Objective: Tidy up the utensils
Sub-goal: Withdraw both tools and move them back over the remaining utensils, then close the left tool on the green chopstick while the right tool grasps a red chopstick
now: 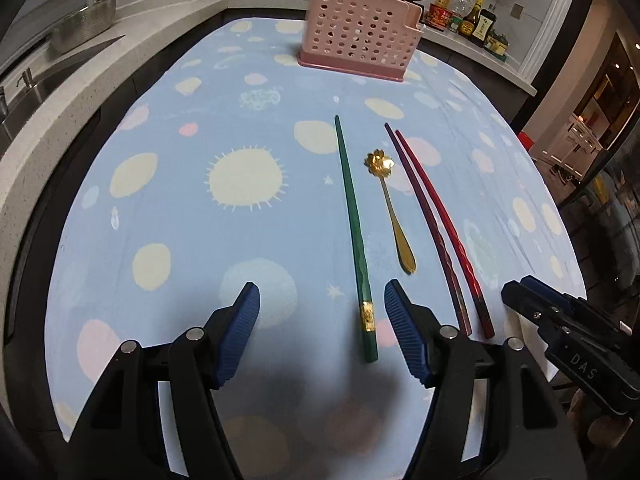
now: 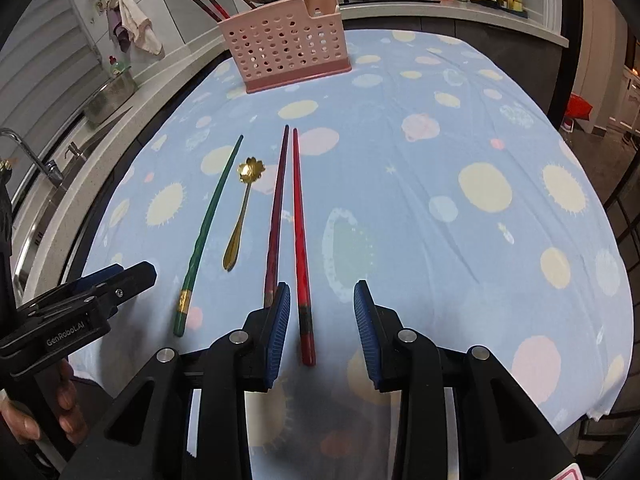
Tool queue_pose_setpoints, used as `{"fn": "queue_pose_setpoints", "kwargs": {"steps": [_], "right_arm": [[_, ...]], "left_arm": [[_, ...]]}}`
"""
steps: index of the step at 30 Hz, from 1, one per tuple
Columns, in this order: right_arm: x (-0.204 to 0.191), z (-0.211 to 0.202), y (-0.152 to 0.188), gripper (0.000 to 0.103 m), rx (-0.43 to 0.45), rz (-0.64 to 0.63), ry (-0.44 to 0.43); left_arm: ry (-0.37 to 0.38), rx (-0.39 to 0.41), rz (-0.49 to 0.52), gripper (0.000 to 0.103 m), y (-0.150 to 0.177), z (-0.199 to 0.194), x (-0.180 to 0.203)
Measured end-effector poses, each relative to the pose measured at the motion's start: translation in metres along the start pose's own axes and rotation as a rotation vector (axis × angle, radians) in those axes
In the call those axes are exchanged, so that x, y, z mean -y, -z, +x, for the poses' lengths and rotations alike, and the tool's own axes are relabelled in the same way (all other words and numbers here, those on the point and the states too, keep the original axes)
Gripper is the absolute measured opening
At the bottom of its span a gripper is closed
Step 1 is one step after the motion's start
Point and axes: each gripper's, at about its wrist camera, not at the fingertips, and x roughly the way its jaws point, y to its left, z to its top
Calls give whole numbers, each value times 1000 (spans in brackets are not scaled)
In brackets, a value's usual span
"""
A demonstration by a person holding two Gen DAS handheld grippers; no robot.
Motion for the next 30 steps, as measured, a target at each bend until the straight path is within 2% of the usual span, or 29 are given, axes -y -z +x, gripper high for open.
{"fn": "queue_pose_setpoints", "kwargs": {"steps": [6,15,23,30], "right_arm": [[-3,8,7,33,-22,-14,-2],[-5,16,9,33,-37,-21,-7],[-7,20,7,33,-31,-39,1],[-12,25,5,29,-22,-65,16]], "left_arm": [[-5,-17,46,62,12,6,13],[-10,-28,47,61,13,14,12],[-24,-28,67,55,13,21,16],[-36,-23,80,46,12,22,19]]}}
